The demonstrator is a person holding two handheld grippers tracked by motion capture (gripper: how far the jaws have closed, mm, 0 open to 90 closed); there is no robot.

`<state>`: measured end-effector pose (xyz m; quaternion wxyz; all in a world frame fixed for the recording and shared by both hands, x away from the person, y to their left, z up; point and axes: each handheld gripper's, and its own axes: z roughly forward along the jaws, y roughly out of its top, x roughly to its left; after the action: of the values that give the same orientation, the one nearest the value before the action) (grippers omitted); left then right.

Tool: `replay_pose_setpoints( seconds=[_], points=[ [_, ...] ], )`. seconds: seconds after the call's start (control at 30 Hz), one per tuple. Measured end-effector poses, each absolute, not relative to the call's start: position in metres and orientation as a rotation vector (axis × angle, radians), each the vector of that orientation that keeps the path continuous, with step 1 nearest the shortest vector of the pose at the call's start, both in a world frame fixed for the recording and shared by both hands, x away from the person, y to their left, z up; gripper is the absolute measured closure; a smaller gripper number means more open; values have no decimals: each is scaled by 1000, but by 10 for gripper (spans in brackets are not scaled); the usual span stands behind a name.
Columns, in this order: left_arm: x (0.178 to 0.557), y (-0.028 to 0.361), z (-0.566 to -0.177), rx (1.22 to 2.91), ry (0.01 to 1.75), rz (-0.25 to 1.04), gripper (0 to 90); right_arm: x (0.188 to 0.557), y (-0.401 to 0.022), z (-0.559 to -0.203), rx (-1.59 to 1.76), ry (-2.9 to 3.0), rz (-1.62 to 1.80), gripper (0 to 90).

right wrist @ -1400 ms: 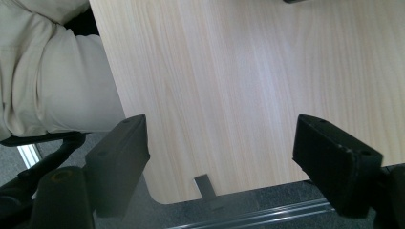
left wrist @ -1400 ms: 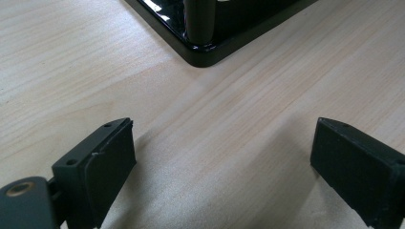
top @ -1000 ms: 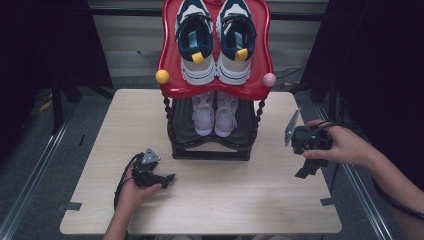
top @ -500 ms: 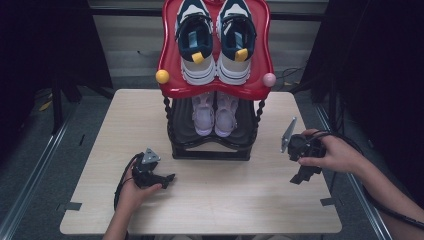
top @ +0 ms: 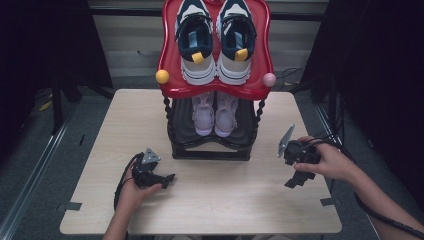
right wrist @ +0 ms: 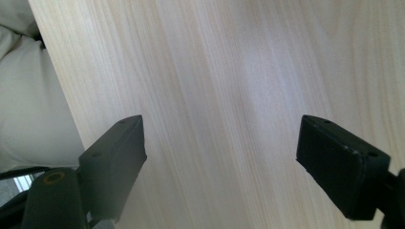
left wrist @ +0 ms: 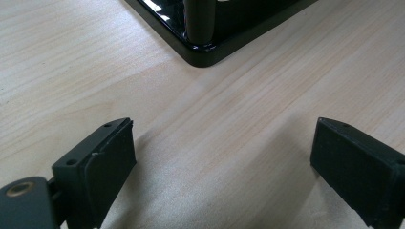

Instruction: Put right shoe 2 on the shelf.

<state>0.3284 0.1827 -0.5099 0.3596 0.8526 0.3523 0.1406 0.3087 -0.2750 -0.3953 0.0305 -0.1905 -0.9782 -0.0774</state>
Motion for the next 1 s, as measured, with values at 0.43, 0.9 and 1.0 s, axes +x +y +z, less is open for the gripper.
replay_pose_setpoints(
  seconds=[0.43,0.9,1.0],
  points=[
    [328,183,-510,2198,908,363,74,304,-282,-427,-669,-3003,-293,159],
    [328,183,-510,2198,908,363,74,301,-283,-453,-745,-3006,-486,151],
    [328,183,-510,2197,907,363,74,301,-283,-461,-789,-3002,-521,148]
  ],
)
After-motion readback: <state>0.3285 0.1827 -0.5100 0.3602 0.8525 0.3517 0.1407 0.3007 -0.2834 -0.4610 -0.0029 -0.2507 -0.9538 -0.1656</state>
